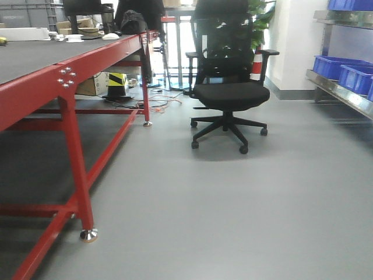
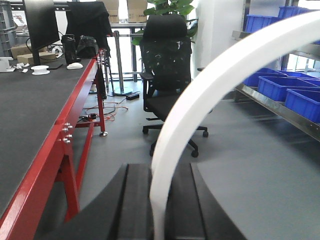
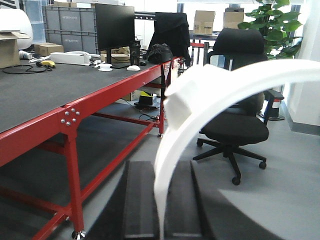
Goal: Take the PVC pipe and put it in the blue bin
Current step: 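Drive the base toward the shelf of blue bins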
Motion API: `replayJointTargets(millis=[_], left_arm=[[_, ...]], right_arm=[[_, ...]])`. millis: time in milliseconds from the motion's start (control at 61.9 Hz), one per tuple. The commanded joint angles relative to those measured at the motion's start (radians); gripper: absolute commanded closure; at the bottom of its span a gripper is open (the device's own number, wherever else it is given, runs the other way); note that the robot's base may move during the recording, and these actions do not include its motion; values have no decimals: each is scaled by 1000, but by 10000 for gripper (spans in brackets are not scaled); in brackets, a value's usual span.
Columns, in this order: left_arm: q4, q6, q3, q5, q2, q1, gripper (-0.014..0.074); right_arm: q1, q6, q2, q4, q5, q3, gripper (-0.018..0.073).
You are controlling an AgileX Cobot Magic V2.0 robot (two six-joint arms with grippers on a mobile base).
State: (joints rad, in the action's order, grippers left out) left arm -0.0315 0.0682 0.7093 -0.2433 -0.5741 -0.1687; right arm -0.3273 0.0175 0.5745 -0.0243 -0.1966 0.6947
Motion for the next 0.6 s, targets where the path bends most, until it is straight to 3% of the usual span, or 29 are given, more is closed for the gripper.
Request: replayJointTargets(millis=[0, 582], left_arm=[[-8, 0, 0, 28, 5, -6, 708], [-8, 0, 0, 28, 5, -6, 708]], right_arm=[[-2, 5, -4, 11, 24, -2, 713], [-2, 5, -4, 11, 24, -2, 713]])
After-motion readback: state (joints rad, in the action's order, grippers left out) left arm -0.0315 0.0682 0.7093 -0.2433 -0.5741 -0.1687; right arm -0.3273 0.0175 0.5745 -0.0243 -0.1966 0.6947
